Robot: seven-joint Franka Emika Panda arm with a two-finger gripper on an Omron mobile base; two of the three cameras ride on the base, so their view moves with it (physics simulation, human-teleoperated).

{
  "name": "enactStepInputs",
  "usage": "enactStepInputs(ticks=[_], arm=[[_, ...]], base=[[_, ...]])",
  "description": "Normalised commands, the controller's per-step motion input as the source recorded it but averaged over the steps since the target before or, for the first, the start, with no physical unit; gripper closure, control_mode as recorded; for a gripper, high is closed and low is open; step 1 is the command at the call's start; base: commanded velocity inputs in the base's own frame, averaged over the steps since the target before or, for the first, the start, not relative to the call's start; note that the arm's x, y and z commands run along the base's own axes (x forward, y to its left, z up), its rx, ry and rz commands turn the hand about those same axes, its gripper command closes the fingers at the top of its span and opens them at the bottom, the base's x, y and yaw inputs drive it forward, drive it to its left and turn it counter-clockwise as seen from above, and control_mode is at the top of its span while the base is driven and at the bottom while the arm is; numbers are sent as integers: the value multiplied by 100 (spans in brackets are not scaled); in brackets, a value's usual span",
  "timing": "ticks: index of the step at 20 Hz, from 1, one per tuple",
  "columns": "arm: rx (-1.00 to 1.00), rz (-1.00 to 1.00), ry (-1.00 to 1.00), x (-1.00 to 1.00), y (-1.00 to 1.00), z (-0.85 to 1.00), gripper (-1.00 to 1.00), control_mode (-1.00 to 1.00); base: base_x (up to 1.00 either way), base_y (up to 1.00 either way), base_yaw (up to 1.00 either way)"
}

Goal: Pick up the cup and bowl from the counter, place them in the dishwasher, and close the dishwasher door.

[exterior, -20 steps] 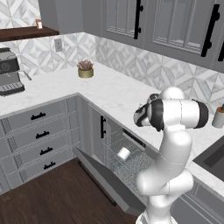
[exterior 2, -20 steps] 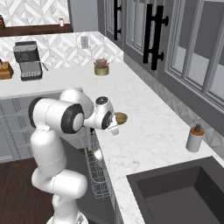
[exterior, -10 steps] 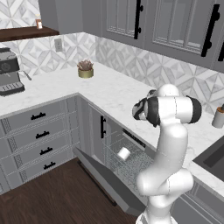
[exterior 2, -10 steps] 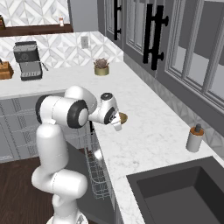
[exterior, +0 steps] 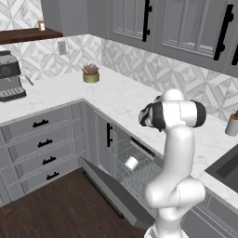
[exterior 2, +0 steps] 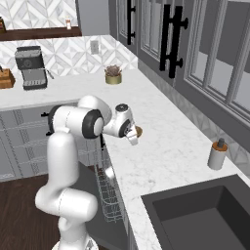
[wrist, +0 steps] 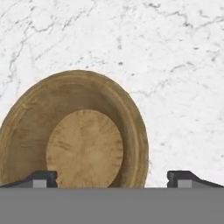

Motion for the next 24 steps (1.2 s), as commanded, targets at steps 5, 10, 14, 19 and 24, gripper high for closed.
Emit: enactStepInputs(ticks=[5, 10, 14, 19, 24], arm=[[0, 0, 4, 32, -6, -21, -100, -100], [0, 0, 5, 22, 0, -25, 100, -100], [0, 0, 6, 7, 0, -40, 100, -100], [0, 0, 0, -3, 0, -13, 100, -100], [0, 2, 0, -86, 21, -2, 100, -100]], base=[[0, 0, 0], [0, 0, 0], [0, 0, 0], [0, 0, 0], [0, 0, 0]])
